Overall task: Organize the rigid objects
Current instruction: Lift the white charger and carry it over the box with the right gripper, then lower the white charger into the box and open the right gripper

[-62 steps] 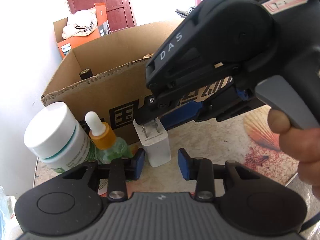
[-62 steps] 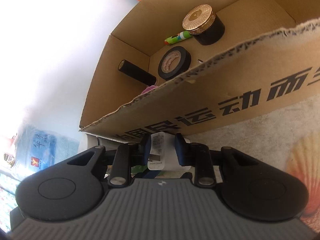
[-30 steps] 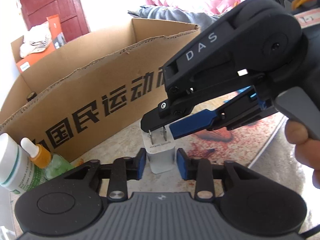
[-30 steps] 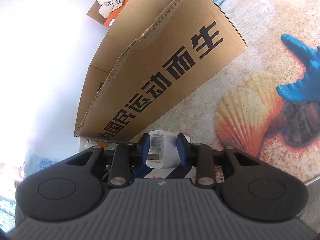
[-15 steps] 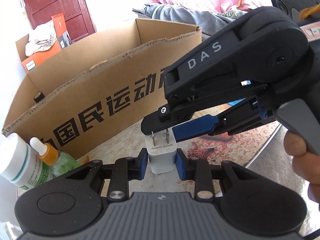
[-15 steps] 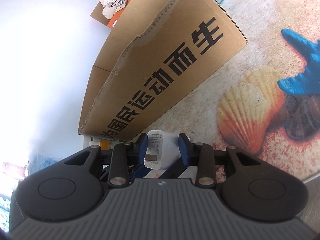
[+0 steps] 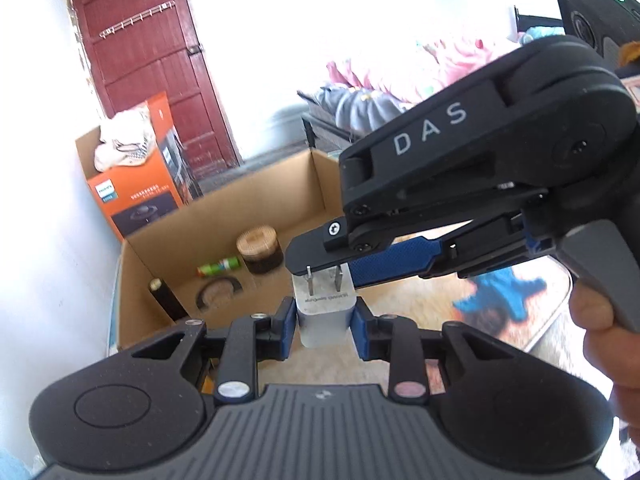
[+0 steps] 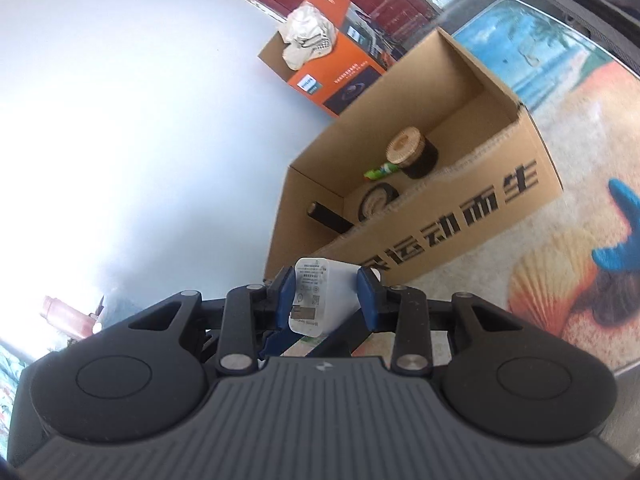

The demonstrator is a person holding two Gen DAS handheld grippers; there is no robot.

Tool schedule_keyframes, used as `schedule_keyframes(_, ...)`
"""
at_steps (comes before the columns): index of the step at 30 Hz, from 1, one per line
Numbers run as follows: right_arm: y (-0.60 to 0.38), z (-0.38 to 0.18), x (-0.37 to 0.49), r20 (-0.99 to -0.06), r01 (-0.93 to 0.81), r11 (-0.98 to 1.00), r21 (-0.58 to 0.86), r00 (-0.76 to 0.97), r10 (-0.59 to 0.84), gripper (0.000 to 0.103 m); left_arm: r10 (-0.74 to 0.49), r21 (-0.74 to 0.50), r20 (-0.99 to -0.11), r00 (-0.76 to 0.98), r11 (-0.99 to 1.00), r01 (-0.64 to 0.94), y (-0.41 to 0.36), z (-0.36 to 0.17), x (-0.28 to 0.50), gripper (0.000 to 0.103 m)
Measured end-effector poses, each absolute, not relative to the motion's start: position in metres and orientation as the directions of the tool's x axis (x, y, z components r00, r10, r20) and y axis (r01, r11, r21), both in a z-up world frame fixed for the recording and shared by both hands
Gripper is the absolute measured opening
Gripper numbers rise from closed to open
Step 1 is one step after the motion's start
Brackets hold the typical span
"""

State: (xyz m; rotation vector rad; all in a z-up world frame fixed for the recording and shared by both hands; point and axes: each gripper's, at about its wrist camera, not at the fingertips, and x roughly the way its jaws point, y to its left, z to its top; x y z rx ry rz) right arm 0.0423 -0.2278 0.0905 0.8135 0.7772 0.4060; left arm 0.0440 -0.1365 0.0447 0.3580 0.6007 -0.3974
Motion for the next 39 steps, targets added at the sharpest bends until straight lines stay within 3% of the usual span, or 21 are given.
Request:
schedule_keyframes(6, -0.241, 0.125, 0.082, -0.446, -0.085, 0.662, 0.745, 0.674, 0.589, 0.033, -0.262, 0.171, -0.586, 0.767, 0.885, 0.432, -0.144, 0.073, 0.085, 0.03)
schedule_keyframes(10, -0.247, 0.127, 0.123, -0.496, -0.071, 0.691, 0.72, 0.644, 0.582, 0.033, -0.252, 0.133, -0.628, 0.736, 0.897, 0.421, -0.152, 0.076, 0.128, 0.03)
schedule_keyframes(16, -0.248, 0.087, 0.198, -0.619, 0.021, 0.718, 0.696, 0.525, 0.584, 0.033, -0.239, 0.016, -0.76, 0.604, 0.923, 0.385, -0.154, 0.045, 0.199, 0.03)
schedule_keyframes(22, -0.243, 0.05, 0.246, -0.692, 0.065, 0.743, 0.666, 0.425, 0.583, 0.033, -0.216, -0.045, -0.837, 0.502, 0.943, 0.33, -0.149, 0.015, 0.249, 0.03)
schedule_keyframes(39, -0.22, 0.018, 0.275, -0.772, 0.019, 0.812, 0.583, 0.324, 0.547, 0.033, -0.227, -0.157, -0.912, 0.341, 0.963, 0.22, -0.145, -0.018, 0.28, 0.033)
